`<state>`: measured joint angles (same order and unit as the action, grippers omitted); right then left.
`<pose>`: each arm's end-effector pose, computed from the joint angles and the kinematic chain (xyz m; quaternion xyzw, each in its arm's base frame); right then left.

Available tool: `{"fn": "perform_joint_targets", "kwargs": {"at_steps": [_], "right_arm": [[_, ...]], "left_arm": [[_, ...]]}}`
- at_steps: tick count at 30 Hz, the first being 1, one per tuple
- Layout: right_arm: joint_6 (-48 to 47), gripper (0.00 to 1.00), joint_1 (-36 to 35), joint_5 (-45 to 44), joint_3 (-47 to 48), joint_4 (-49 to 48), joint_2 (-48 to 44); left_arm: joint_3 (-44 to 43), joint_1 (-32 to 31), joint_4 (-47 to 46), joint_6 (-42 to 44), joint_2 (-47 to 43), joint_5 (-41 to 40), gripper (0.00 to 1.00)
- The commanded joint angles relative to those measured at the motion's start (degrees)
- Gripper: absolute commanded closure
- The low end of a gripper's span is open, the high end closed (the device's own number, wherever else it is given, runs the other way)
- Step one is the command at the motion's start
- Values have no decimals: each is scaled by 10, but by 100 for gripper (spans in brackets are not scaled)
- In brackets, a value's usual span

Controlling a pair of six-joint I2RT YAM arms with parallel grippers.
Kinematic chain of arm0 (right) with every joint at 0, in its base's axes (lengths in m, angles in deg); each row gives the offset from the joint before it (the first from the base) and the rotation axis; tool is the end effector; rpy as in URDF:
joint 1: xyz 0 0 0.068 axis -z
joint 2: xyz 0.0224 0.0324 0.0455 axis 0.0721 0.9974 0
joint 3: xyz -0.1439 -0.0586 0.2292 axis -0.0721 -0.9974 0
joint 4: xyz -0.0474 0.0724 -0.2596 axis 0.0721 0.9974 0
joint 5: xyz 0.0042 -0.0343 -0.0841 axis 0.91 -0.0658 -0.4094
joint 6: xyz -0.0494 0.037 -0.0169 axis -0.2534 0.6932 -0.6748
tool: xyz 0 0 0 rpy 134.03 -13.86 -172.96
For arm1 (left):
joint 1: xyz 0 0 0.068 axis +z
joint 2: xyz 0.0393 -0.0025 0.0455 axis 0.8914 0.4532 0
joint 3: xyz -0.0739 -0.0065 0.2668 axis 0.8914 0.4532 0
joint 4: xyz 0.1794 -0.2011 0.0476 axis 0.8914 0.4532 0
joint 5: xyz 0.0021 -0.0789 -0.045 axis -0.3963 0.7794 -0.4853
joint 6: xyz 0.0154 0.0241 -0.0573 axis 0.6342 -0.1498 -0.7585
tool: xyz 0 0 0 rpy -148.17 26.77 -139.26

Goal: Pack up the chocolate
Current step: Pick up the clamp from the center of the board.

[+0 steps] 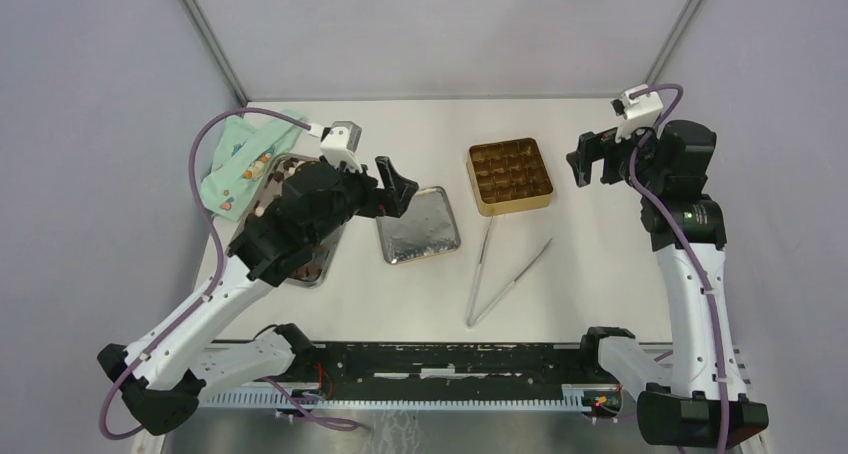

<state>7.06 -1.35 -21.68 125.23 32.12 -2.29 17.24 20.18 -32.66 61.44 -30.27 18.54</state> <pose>0.2241 0.0065 0.4147 -0.1383 0.7946 0.0927 0.5839 0.1700 -0.1447 0.4028 0.0522 0.7915 -0.2803 0.5405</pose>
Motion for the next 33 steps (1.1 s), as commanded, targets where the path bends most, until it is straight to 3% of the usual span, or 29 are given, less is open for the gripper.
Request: {"fn": "perform_joint_targets", "kwargs": {"at_steps": [1, 7, 12, 20, 27, 33], "right_arm": [[30, 2, 15, -29, 35, 4, 6], [11, 2, 26, 7, 19, -6, 0], [-127, 2, 31, 126, -16, 29, -4], [-265, 2, 33, 179, -74, 101, 12], [-204, 2, 81, 171, -177, 12, 17], [-158, 2, 110, 183, -258, -65, -2]], "left_arm": [[-1, -4, -46, -58, 26, 35, 1], [26, -5, -65, -149, 67, 68, 1], [29, -6, -48, -198, 127, 90, 1], [26, -27, -45, -168, 220, 111, 3], [22, -87, -87, -166, 287, 41, 12], [-67, -132, -37, -136, 411, -30, 24]]}}
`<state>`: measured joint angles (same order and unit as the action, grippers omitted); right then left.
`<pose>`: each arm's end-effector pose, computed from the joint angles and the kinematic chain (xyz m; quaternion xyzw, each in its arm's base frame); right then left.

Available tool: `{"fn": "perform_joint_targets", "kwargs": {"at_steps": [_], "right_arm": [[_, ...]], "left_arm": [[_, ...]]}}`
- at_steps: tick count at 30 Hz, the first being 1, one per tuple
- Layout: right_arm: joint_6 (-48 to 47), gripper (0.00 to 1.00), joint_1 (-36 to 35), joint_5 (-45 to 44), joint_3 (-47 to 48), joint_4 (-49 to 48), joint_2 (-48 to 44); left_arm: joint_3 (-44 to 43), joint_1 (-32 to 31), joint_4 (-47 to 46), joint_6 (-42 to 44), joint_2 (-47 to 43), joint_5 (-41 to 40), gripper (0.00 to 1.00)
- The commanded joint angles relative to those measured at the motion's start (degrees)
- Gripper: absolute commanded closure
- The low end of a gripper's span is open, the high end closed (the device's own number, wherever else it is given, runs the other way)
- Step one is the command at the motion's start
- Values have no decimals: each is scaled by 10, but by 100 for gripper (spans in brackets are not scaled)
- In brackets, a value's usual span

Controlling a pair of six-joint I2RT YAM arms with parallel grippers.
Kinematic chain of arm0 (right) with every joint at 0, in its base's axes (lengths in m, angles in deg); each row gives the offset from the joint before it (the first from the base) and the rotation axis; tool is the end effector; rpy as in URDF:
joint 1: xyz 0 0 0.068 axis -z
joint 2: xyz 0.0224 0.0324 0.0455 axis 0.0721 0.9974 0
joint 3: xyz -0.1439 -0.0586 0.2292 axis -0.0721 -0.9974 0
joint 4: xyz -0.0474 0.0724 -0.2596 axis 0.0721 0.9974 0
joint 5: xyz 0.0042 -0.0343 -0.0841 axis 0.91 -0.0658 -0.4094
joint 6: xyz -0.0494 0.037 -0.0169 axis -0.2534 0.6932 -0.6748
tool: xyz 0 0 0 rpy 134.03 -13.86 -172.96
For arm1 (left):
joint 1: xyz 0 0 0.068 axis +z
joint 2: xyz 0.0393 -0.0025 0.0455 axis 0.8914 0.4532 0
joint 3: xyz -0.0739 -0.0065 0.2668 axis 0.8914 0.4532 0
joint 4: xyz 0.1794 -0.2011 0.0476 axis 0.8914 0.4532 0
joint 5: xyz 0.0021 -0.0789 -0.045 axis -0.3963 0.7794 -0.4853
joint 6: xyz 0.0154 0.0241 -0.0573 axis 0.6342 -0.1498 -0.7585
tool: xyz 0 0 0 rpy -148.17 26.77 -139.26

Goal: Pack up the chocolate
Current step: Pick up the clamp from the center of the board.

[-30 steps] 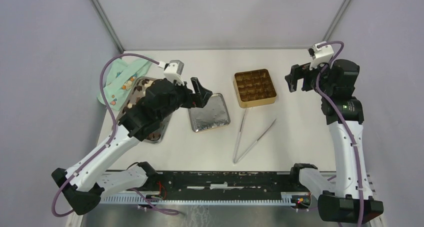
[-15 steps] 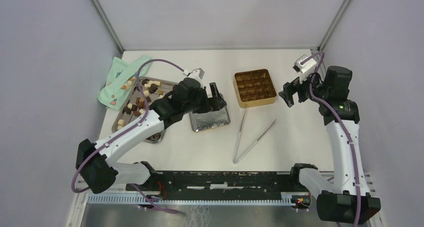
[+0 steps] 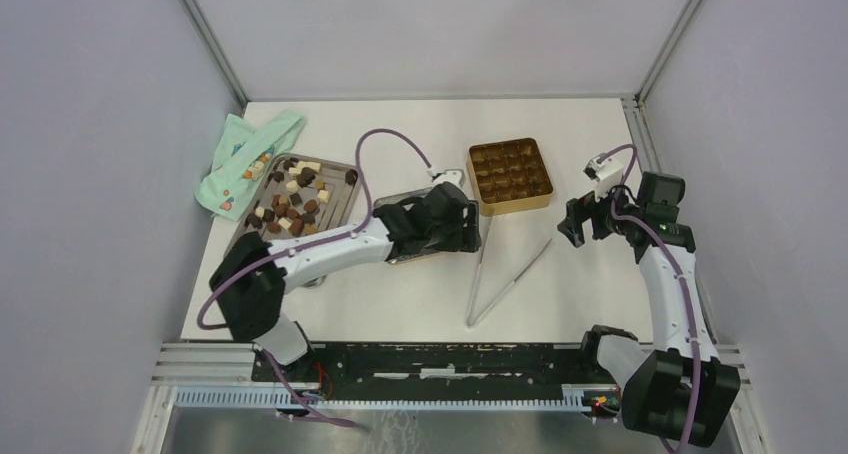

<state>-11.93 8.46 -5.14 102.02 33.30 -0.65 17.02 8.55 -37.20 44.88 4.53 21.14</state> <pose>0.2246 -0.0195 0.2669 -0.2288 0.8534 0.1547 0.4420 0.2150 -0.2886 0.2428 0.0617 0.9207 -0.2394 0.3020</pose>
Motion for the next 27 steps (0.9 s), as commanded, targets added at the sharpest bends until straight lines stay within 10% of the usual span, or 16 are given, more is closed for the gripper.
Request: {"fn": "perform_joint_targets", "kwargs": {"at_steps": [1, 27], "right_arm": [[31, 2, 12, 14, -34, -81, -23], [52, 2, 22, 28, -100, -126, -66]], "left_arm": [[-78, -17, 14, 39, 83, -55, 28], [-242, -84, 132, 82, 317, -121, 87]]}}
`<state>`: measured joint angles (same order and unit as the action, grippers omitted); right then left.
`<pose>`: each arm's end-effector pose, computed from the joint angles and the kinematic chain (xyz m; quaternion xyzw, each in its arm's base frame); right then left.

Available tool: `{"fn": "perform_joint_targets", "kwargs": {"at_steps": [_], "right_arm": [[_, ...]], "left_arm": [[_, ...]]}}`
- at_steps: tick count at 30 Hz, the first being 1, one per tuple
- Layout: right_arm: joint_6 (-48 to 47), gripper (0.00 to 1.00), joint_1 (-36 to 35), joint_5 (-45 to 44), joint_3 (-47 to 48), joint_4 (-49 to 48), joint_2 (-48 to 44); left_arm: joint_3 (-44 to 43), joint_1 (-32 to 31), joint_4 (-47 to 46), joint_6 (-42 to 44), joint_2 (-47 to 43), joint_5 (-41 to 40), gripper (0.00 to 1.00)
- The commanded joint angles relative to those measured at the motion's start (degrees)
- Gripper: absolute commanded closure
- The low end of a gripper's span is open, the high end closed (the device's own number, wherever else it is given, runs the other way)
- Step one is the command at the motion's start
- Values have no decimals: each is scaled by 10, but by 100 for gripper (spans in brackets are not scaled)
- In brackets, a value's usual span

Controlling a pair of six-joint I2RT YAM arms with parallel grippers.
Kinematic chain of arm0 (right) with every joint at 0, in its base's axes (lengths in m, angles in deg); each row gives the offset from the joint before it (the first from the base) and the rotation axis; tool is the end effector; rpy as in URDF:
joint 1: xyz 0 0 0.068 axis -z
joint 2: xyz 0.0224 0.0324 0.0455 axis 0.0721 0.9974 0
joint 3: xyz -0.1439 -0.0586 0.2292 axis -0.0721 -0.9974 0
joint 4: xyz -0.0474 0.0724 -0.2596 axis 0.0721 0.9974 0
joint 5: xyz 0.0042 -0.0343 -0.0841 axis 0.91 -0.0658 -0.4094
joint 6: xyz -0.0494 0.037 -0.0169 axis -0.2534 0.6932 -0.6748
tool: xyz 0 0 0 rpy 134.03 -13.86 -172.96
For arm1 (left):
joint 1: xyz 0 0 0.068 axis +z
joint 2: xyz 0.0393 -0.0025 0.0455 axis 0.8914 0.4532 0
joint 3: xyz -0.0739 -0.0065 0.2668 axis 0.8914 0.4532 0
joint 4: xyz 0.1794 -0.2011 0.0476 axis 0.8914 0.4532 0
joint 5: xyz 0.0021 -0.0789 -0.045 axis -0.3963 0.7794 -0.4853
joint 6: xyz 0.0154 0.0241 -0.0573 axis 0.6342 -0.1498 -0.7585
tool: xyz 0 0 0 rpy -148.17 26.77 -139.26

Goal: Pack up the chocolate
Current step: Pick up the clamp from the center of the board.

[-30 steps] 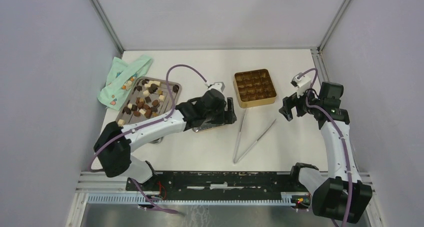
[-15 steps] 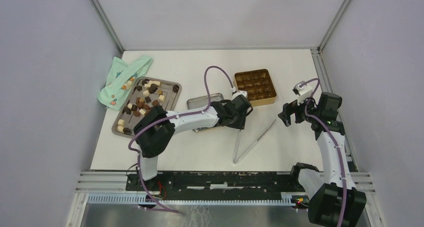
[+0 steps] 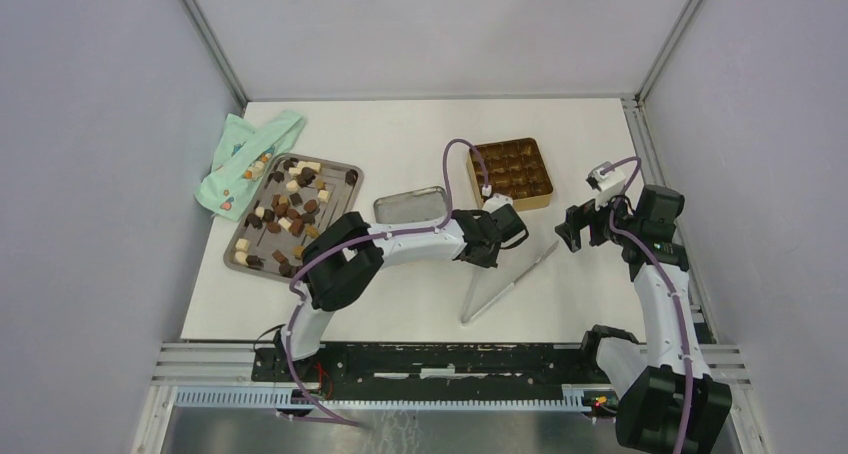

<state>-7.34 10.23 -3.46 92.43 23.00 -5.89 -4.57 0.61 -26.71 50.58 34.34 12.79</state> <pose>0.2113 -0.0220 0.2422 -0.2005 0.8391 0.1576 0.4806 0.2213 -0.3928 0.1522 0.1751 0.9482 -0.0774 0.2534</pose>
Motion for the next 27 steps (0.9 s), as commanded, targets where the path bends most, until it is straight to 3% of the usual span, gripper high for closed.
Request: {"fn": "perform_joint_targets", "kwargs": {"at_steps": [1, 6, 11, 15, 21, 27], "right_arm": [[6, 2, 4, 12, -5, -23, -15], [6, 2, 5, 12, -3, -19, -21], [-11, 2, 6, 28, 27, 8, -21], [-37, 2, 6, 63, 106, 63, -10], [-48, 2, 6, 174, 287, 145, 28], [53, 3, 8, 215, 360, 79, 36]], "left_arm": [[-27, -5, 28, 26, 20, -38, 89], [-33, -8, 27, 31, 14, -35, 98], [-26, -9, 21, 29, -32, -35, 98], [18, -6, -22, 25, -110, -11, 98], [137, 35, -156, 2, -244, 150, 98], [278, 129, -377, -47, -374, 344, 98]]}}
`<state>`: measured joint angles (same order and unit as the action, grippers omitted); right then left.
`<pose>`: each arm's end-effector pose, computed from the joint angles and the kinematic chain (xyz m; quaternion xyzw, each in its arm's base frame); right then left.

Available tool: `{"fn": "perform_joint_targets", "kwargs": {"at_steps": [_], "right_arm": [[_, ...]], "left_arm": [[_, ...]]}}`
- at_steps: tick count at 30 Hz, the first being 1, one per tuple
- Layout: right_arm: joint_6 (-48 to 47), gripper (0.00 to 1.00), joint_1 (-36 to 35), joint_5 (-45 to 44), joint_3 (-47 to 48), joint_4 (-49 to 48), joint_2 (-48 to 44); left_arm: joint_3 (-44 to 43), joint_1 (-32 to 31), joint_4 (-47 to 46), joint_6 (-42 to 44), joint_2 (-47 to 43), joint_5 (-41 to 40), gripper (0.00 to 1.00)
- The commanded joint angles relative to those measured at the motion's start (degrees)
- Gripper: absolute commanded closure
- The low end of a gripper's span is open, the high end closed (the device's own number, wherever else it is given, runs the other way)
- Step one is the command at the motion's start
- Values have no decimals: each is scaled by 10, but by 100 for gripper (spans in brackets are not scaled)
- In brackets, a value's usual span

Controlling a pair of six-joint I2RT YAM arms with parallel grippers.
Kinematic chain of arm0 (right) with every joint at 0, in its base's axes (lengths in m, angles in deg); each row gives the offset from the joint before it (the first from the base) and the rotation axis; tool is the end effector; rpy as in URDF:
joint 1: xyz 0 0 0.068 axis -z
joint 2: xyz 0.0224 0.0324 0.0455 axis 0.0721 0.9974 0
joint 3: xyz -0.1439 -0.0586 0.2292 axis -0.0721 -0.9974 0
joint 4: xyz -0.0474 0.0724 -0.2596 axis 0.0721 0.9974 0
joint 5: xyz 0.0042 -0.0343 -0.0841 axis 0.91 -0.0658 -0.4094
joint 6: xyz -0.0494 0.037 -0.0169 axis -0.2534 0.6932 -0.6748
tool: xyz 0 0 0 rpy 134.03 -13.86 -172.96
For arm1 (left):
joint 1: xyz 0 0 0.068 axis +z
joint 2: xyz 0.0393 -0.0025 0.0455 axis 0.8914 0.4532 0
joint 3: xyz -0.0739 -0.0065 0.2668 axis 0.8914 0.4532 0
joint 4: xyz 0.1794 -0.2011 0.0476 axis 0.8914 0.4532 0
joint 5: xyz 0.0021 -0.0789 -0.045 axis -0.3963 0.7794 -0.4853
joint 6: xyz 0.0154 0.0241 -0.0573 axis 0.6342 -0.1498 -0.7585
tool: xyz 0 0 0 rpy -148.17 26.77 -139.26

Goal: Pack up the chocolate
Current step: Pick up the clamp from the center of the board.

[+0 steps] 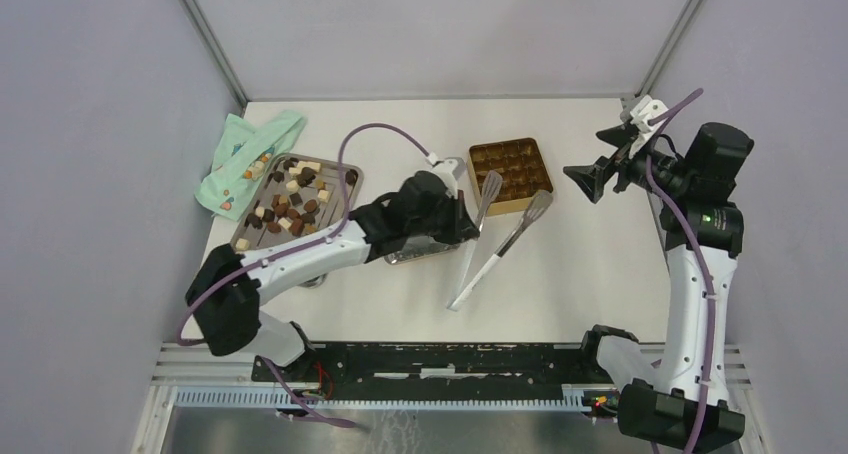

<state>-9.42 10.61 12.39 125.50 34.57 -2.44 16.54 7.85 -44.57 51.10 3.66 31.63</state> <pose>0.2077 -0.0128 0.4184 -0.3200 0.7072 0.1885 0.6016 0.2096 -0.3044 0.2626 0.1480 0.8810 -0.3335 0.3013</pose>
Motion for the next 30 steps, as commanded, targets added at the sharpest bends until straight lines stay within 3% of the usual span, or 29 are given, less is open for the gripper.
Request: {"fn": "perform_joint_targets", "kwargs": {"at_steps": [1, 4, 7, 13, 23, 30], "right_arm": [[115, 4, 7, 65, 25, -78, -4], [227, 6, 13, 75, 4, -183, -23], [335, 9, 16, 94, -27, -264, -26], [668, 15, 3, 148, -178, -590, -48], [829, 16, -84, 123, -176, -733, -51], [832, 18, -135, 95, -147, -731, -38]], "left_arm": [[90, 72, -246, -66, -86, 190, 98], [129, 107, -376, -100, -125, 264, 98], [117, 120, -422, -117, -133, 325, 98], [76, 123, -560, -176, -104, 400, 98], [4, 114, -587, -160, -69, 407, 98], [-14, 93, -587, -138, -57, 381, 98]]}}
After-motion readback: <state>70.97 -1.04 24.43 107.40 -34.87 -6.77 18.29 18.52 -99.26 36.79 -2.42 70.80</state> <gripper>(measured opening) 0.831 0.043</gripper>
